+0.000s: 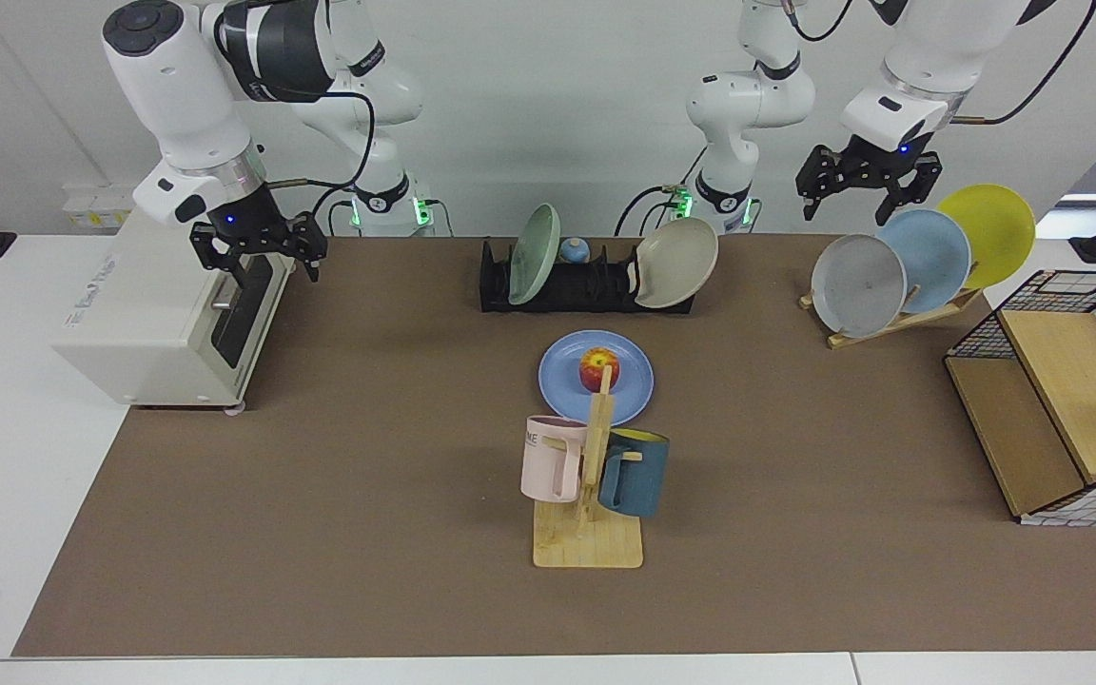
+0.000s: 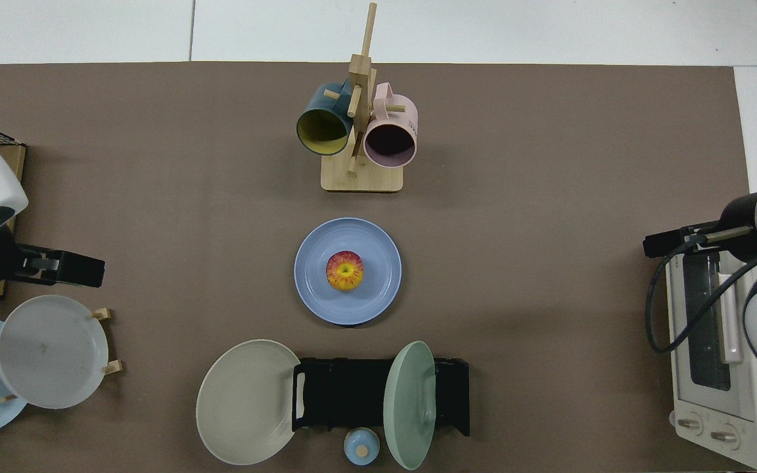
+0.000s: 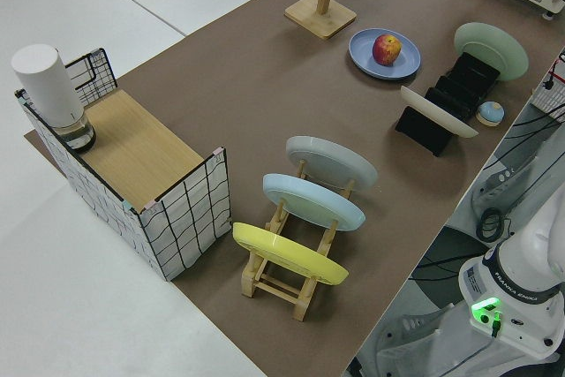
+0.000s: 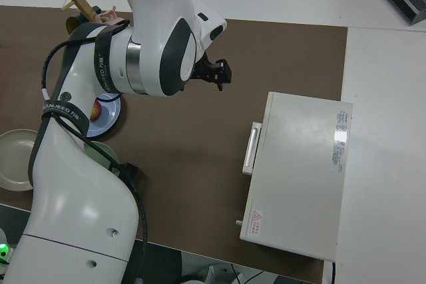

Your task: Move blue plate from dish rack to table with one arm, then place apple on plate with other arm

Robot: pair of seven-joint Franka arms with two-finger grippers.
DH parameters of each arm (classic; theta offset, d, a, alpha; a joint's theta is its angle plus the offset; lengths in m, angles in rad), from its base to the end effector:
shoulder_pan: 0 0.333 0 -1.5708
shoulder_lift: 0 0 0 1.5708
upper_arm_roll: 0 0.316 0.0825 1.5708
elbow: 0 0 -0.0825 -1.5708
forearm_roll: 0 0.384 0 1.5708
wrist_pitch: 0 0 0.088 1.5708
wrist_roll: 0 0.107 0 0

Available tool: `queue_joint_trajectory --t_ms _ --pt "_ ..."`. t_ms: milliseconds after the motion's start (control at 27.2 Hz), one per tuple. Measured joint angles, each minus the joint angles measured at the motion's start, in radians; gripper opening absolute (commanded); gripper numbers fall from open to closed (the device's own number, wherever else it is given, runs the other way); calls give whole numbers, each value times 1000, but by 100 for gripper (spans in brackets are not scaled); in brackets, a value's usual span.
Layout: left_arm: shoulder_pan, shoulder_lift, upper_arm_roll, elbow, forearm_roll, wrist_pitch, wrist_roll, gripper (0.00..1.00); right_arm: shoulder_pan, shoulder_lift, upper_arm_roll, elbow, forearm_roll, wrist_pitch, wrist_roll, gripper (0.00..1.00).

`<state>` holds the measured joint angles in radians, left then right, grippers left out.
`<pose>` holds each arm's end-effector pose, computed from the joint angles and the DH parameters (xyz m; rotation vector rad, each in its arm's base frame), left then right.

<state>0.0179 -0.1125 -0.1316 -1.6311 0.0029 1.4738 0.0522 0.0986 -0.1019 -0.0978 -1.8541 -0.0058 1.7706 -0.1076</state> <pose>0.5054 -0.0616 0.6473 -3.1112 0.2565 0.0706 0.5326 -0.0021 0.5620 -3.1334 -0.1724 -0.0284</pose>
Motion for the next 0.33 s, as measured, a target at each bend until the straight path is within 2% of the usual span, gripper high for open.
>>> queue_joint_trajectory --t_ms 331 --pt "0 0 0 0 0 0 0 100 -3 0 -7 0 0 2 8 100"
